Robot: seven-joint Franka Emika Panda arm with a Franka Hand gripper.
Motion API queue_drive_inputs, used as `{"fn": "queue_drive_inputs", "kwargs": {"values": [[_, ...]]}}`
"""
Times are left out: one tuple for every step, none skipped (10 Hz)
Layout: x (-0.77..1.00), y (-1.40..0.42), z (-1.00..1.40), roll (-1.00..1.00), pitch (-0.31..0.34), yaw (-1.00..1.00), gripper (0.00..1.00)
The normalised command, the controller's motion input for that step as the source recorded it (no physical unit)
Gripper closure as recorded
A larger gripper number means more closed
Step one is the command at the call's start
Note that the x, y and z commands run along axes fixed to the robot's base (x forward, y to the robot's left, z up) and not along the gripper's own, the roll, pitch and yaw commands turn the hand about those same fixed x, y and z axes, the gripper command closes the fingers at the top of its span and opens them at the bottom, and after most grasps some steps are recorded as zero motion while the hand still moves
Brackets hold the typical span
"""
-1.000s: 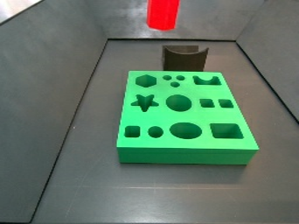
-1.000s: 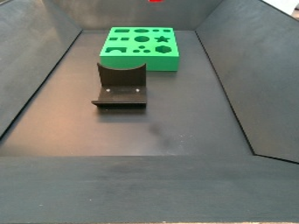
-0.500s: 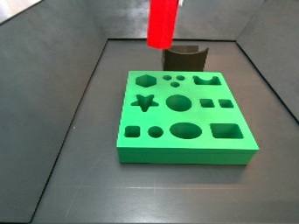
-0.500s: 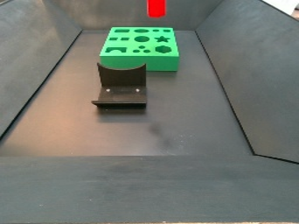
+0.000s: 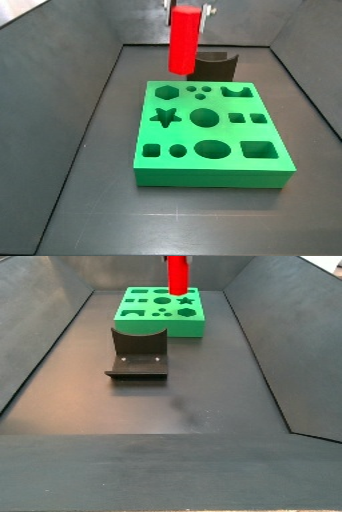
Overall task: Pick up the hexagon object. Move up. Place the hexagon object on the fixture. Regrasp the hexagon object. Move to above the board. Insert the hexagon object.
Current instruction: Insert the hexagon object.
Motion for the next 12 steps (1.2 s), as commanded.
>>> {"fn": "queue_drive_inputs", "kwargs": {"values": [[-0.08, 0.13, -0.36, -0.1, -0.183, -0.14, 1.0], [0.0, 0.0, -0.13, 0.0, -0.06, 0.0, 1.0], [0.0, 0.0, -0.04, 0.0, -0.066, 0.0, 1.0], [-0.02, 0.0, -0.28, 0.03, -0.091, 0.0, 1.0], [-0.21, 0.0, -0.35, 0.0, -0.189, 0.0, 1.0], [-0.18, 0.0, -0.27, 0.01, -0.173, 0.01, 1.0], [-0.15, 0.0, -0.19, 0.02, -0.141, 0.02, 1.0], [-0.15, 0.0, -0.15, 0.02, -0.13, 0.01, 1.0], [-0.13, 0.0, -0.09, 0.01, -0.091, 0.01, 1.0], [-0.13, 0.0, -0.06, 0.0, -0.079, 0.01, 1.0], [-0.1, 0.0, -0.1, 0.0, -0.073, 0.04, 1.0], [-0.13, 0.0, -0.11, 0.0, -0.066, 0.0, 1.0]]}}
